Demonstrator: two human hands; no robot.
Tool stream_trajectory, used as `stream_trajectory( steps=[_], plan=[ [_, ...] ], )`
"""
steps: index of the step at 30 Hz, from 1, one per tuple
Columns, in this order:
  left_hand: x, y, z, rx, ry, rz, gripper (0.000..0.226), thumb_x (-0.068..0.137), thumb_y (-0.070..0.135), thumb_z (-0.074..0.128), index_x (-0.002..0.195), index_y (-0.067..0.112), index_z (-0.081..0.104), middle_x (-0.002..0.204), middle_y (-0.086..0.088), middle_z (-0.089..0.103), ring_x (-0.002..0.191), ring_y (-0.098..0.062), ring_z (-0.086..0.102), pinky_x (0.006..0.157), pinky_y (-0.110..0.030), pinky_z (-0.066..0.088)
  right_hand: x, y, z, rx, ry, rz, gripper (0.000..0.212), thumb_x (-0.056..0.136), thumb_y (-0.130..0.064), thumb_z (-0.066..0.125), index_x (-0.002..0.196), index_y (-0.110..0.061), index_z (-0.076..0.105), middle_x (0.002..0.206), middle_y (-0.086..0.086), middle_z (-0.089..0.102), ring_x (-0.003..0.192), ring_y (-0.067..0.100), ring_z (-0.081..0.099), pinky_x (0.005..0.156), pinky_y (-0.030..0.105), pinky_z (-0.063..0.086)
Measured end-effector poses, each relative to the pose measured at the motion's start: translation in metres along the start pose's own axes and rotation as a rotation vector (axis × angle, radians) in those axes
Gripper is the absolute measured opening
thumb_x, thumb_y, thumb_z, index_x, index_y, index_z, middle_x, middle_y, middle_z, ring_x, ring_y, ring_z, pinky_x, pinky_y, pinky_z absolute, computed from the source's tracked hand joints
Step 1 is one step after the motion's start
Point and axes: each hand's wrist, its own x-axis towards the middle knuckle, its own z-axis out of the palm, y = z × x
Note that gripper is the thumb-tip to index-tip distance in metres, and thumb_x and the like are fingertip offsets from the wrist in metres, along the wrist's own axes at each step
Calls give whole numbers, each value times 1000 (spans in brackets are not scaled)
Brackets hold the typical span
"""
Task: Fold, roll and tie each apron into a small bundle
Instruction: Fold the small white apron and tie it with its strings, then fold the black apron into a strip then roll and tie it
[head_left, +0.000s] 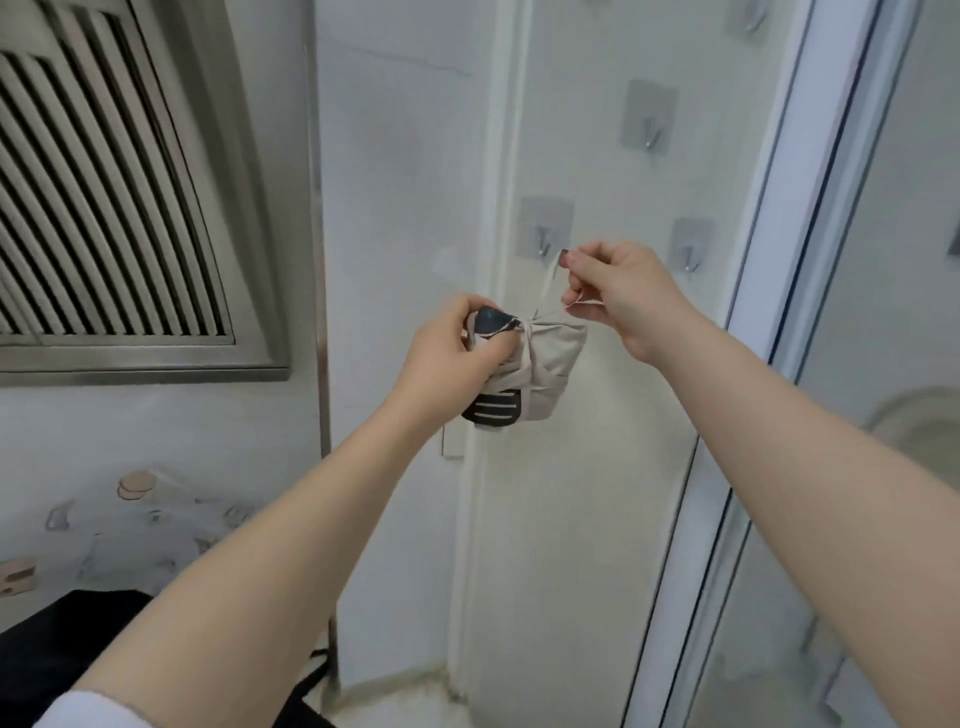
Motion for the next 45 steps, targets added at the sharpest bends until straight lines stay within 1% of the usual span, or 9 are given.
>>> stream_trajectory(
  steps=[8, 15, 19, 23, 26, 32, 38, 41, 45],
  plan=[
    [39, 13, -2, 74, 72, 36, 17, 82, 24, 65, 98, 23, 59, 83, 13, 61, 79, -11, 60, 72, -25, 48, 47, -14, 11, -191, 95, -125, 13, 93, -6, 52, 85, -16, 47, 62, 0, 51, 46, 13, 47, 51, 25, 42],
    [35, -20, 4, 84, 27, -81, 8, 85, 25, 63, 90, 26, 56, 83, 8, 61, 86, -17, 61, 77, -34, 51, 42, 17, 19, -335, 205, -172, 29, 88, 1, 49, 68, -18, 40, 63, 4, 53, 48, 15, 53, 46, 23, 46],
    [34, -24, 8, 87, 36, -73, 12, 85, 25, 62, 84, 32, 53, 81, 9, 59, 79, -15, 58, 70, -31, 49, 34, 24, 23, -571, 252, -247, 18, 88, -10, 51, 73, -20, 50, 78, 6, 62, 75, 26, 62, 68, 37, 52],
    [28, -30, 5, 143, 51, -33, 24, 86, 26, 63, 108, 24, 54, 86, 12, 55, 76, -9, 53, 72, -25, 45, 20, 32, 27, -719, 362, -330, 18, 89, -12, 49, 105, -12, 57, 114, 10, 54, 105, 26, 52, 85, 34, 43],
    [14, -36, -4, 183, 40, -6, 30, 90, 24, 59, 118, 19, 50, 100, 8, 53, 81, -5, 54, 71, -17, 44, -12, 41, 42, -687, 460, -577, 21, 82, -4, 45, 97, -6, 59, 105, 12, 55, 97, 30, 53, 79, 34, 40],
    [-22, -65, -41, 245, -31, -60, 34, 90, 30, 53, 121, 16, 50, 114, 4, 57, 96, -12, 61, 79, -25, 50, -83, 71, 109, -673, 52, -761, 22, 75, -11, 39, 75, -6, 60, 82, 10, 56, 68, 27, 55, 54, 30, 40],
    [-96, -139, -125, 413, -191, -302, 15, 95, 23, 49, 107, 18, 54, 99, 6, 59, 76, -6, 57, 62, -18, 43, -99, 116, 193, -698, -326, -305, 21, 84, -1, 46, 85, -11, 64, 88, -4, 50, 77, 14, 46, 73, 30, 42],
    [-144, -181, -193, 450, -242, -551, 16, 94, 20, 50, 107, 15, 58, 102, 3, 59, 93, -15, 57, 75, -25, 42, -111, 141, 249, -708, -469, -75, 25, 86, 1, 44, 91, -7, 67, 83, -7, 52, 85, 15, 50, 73, 22, 35],
    [-186, -215, -270, 467, -238, -720, 13, 94, 18, 49, 101, 14, 59, 94, 1, 58, 84, -15, 59, 75, -27, 46, -141, 172, 317, -778, -661, 128, 23, 92, -7, 44, 98, -4, 66, 101, 5, 65, 95, 21, 57, 77, 26, 41]
  ],
)
